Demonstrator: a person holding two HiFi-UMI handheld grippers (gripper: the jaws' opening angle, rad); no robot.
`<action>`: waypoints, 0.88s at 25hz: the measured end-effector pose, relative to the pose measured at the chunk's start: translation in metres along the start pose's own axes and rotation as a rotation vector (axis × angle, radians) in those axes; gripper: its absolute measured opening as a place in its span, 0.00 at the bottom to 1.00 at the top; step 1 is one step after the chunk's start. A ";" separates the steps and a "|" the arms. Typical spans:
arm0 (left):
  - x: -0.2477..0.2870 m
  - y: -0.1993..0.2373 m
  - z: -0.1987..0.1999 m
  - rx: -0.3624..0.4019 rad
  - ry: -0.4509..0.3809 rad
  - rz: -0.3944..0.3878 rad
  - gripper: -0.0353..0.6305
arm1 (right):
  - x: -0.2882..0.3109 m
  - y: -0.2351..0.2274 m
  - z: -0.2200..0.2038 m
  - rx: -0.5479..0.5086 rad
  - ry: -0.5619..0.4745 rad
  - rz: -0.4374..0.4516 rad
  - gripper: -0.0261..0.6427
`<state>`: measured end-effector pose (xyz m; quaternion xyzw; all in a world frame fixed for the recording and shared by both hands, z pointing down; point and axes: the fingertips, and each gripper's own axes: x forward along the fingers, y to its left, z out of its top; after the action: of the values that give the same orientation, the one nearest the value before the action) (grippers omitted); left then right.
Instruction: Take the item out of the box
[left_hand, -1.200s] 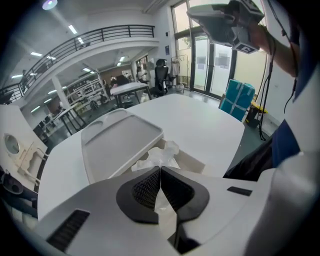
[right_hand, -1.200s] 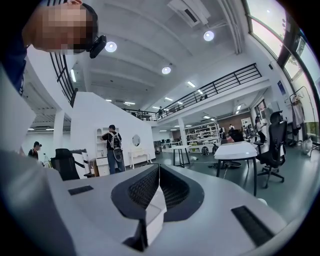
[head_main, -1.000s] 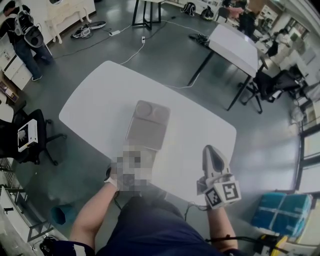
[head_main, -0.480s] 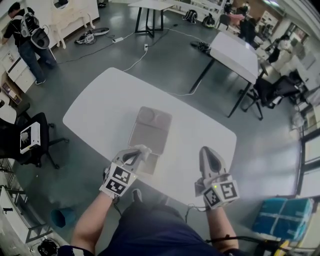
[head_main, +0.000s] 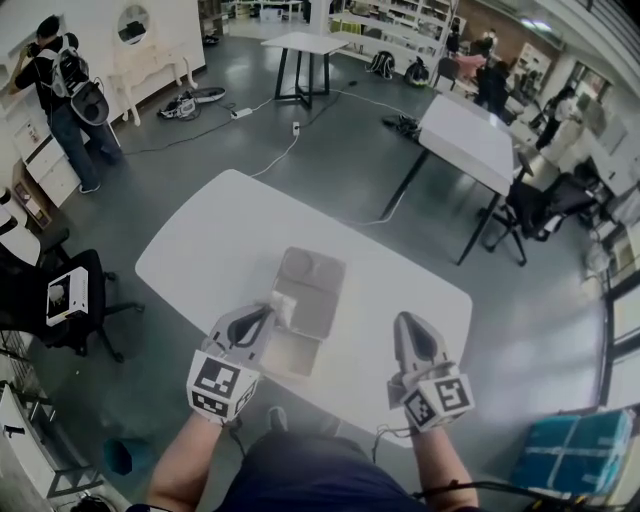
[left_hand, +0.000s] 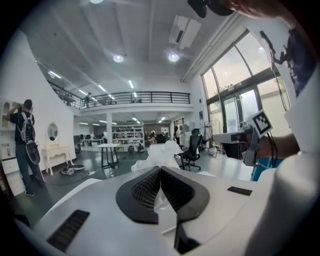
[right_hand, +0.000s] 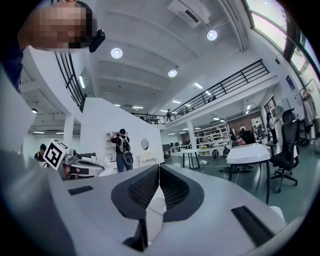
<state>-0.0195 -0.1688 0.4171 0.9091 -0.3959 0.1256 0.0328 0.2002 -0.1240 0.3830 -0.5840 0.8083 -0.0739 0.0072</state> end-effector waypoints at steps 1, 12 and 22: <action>-0.003 0.002 0.007 -0.007 -0.018 0.014 0.10 | 0.000 -0.001 0.002 -0.002 -0.003 0.001 0.07; -0.017 0.043 0.050 -0.003 -0.132 0.154 0.10 | 0.006 0.003 0.013 -0.027 -0.019 0.020 0.07; -0.021 0.069 0.060 -0.032 -0.178 0.245 0.10 | 0.018 -0.026 0.028 -0.086 -0.031 -0.059 0.07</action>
<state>-0.0712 -0.2106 0.3509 0.8608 -0.5072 0.0411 -0.0037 0.2215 -0.1520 0.3603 -0.6085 0.7929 -0.0303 -0.0077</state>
